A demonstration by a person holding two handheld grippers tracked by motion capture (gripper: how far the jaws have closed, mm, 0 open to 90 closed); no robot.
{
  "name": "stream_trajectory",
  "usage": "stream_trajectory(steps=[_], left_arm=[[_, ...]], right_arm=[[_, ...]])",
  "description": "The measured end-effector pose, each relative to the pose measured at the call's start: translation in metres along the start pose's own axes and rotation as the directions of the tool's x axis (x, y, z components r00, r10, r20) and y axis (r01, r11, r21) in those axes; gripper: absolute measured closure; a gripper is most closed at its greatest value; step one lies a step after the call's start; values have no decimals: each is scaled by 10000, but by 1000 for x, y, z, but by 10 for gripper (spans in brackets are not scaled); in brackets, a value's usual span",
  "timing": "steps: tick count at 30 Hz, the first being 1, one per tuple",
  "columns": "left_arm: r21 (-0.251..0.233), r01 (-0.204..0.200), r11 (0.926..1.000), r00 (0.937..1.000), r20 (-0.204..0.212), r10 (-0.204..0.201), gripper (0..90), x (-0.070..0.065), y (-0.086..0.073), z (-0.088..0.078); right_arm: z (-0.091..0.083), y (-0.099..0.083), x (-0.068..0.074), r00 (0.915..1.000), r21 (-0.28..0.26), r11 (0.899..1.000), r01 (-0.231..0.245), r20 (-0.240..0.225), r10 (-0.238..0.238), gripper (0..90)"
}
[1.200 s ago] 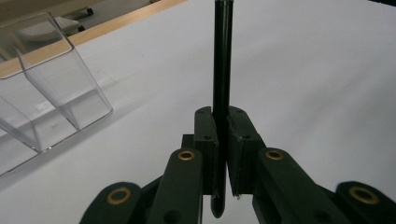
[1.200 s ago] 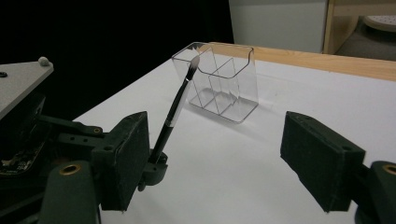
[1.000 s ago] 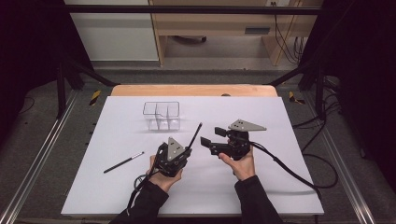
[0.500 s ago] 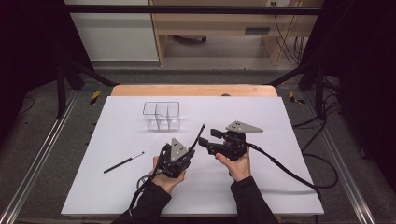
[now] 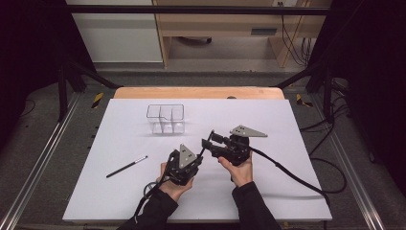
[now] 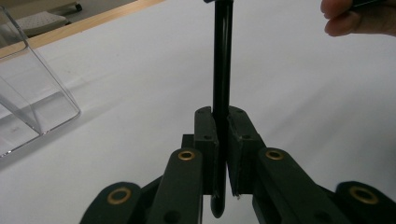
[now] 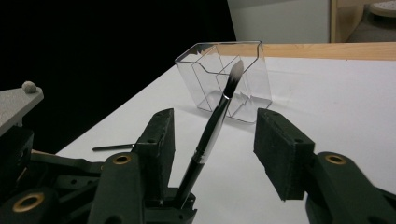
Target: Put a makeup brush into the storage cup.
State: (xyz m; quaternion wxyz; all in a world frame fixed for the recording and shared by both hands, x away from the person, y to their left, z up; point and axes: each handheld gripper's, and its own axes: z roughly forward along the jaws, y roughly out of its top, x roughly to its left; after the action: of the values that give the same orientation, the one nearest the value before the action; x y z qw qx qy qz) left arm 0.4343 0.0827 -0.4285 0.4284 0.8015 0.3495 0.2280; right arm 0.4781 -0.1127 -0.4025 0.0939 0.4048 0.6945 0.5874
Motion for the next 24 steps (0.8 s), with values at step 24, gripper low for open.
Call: stream_trajectory(steps=[24], left_arm=[[3, 105, 9999, 9999, -30, -105, 833, -3, -2, 1]], right_arm=[[0, 0, 2, 9982, -108, 9984, -561, -213, 558, 796]])
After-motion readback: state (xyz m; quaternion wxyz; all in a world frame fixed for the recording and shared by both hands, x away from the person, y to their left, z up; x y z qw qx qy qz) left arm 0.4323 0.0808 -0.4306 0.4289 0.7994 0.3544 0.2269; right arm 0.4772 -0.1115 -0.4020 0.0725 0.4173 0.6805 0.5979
